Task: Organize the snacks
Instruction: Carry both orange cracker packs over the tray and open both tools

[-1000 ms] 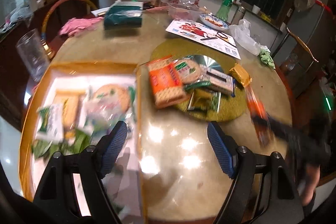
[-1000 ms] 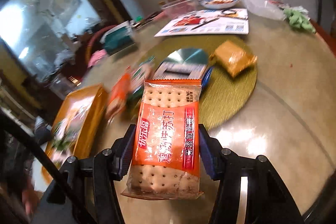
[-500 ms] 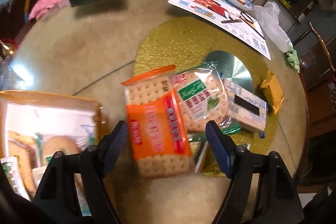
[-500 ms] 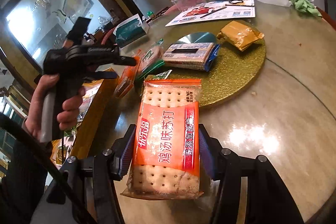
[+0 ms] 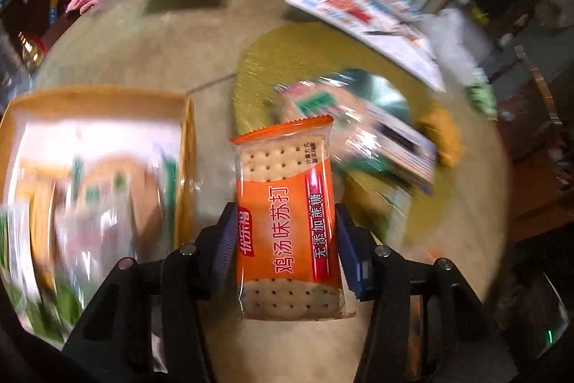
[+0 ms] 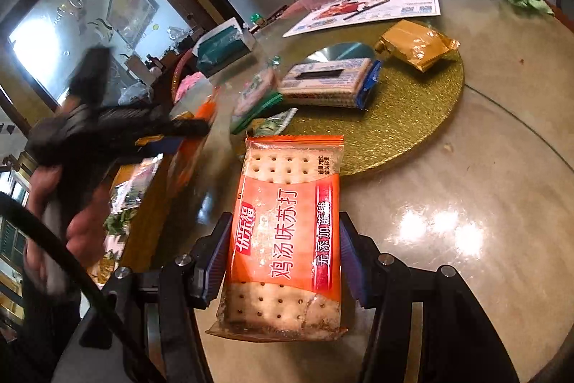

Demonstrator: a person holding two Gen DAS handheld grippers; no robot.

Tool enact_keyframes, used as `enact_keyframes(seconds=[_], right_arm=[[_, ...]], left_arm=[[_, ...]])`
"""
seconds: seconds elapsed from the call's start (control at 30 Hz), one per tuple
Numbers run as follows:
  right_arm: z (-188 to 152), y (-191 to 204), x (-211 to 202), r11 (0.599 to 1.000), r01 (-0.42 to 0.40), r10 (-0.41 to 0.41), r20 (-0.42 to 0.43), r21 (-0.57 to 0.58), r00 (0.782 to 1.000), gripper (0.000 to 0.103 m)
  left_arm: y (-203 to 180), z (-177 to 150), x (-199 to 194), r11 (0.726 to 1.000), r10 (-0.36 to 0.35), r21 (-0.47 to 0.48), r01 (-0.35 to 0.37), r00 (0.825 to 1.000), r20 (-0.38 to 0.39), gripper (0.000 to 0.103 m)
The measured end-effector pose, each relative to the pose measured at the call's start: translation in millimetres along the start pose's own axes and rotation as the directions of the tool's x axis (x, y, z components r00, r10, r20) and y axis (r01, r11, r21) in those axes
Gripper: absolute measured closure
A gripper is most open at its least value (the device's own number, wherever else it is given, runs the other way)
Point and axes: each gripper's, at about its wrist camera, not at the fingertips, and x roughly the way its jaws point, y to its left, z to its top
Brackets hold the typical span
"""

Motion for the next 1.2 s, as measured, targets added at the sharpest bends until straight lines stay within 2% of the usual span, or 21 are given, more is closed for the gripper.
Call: enact_keyframes(seconds=[0.07,0.13,0.23,0.37,0.57,0.67,0.77,0.83,0.9,1.2], right_arm=[[-1,8,-3,1.0,-0.028,0.028,0.001,-0.008,1.0,0.047],[-2,20,-5,0.998,-0.064,0.064,-0.002,-0.017,0.998,0.047],[-2,45,-3,0.993,-0.105,0.104,-0.015,-0.058,0.994,0.047],[-3,86,4,0.977,-0.17,0.166,-0.039,-0.128,0.985,0.047],[-1,143,29,0.947,-0.264,0.249,-0.102,-0.182,0.963,0.047],[-1,169,50,0.941,-0.257,0.23,-0.142,-0.219,0.963,0.047],[-5,182,69,0.945,-0.231,0.196,-0.166,-0.231,0.966,0.047],[-7,188,80,0.949,-0.216,0.176,-0.181,-0.231,0.968,0.047],[-6,191,88,0.951,-0.202,0.161,-0.185,-0.235,0.97,0.047],[10,186,107,0.969,-0.145,0.107,-0.189,-0.201,0.976,0.047]], left_arm=[[-5,-25,-32,0.998,-0.058,0.022,0.057,0.997,0.046,0.05],[-3,-51,-62,0.996,-0.077,0.054,0.072,0.993,0.088,0.05],[16,-82,-97,0.998,-0.005,0.07,-0.004,0.991,0.133,0.05],[62,-107,-127,0.989,0.144,-0.005,-0.146,0.969,0.203,0.05],[110,-119,-140,0.974,0.223,-0.092,-0.207,0.95,0.218,0.05],[128,-123,-136,0.963,0.264,-0.117,-0.245,0.942,0.205,0.05],[137,-124,-128,0.964,0.255,-0.129,-0.234,0.95,0.181,0.05],[137,-124,-124,0.96,0.269,-0.124,-0.25,0.946,0.18,0.049],[140,-125,-122,0.955,0.29,-0.119,-0.272,0.941,0.175,0.049],[154,-128,-117,0.957,0.279,-0.125,-0.26,0.947,0.161,0.049]])
